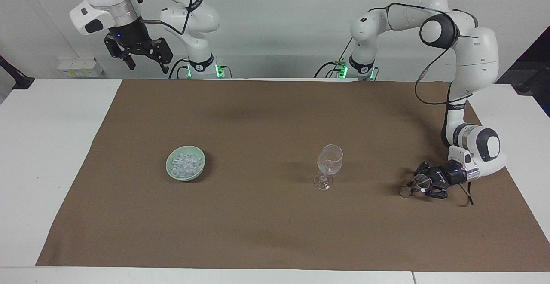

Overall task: Pour wine and add ice with both arms
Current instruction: 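Close the left gripper on the metal cup and lift it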

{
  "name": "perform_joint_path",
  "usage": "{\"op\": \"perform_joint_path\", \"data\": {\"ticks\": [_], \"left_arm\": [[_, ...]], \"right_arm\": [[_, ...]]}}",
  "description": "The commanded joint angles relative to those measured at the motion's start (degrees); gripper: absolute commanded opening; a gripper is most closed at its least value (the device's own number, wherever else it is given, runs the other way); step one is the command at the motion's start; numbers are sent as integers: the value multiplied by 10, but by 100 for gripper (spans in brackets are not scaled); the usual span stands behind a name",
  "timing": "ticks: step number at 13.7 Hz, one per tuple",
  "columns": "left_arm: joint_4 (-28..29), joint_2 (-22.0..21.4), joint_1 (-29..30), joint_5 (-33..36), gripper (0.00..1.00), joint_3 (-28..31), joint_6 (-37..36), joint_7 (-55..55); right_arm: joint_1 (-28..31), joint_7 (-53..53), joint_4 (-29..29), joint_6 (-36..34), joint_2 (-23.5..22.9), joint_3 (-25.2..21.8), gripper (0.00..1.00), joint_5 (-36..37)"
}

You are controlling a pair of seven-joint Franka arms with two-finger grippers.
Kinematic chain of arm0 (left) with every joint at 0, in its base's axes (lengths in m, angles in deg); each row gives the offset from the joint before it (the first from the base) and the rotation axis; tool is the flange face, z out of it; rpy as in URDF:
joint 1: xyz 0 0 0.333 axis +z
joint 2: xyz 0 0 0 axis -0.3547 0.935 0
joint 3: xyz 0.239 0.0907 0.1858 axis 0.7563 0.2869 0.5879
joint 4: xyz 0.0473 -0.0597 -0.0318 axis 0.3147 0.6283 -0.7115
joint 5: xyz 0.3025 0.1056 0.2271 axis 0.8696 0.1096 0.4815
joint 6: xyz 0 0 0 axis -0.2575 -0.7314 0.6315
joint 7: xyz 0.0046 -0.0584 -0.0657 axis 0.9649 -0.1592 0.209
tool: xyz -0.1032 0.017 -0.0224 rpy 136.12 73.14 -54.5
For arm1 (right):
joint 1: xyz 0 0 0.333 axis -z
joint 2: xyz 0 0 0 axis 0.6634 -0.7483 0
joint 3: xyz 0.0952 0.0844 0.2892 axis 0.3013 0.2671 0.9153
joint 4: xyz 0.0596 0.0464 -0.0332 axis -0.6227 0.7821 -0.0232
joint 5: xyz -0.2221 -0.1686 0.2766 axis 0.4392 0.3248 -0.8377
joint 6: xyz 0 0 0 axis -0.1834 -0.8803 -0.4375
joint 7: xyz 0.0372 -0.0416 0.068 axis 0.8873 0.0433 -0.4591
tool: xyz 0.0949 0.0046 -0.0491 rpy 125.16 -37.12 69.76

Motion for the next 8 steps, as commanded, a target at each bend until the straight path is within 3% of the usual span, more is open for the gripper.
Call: {"op": "perform_joint_path", "data": {"ticks": [1, 8], "left_arm": [[-12, -3, 9, -9, 0, -24, -20, -5], [-4, -101, -31, 27, 0, -34, -27, 32]], "right_arm": [[7, -6, 12, 2, 10, -1, 100, -14], [7, -6, 12, 2, 10, -1, 100, -14]]}}
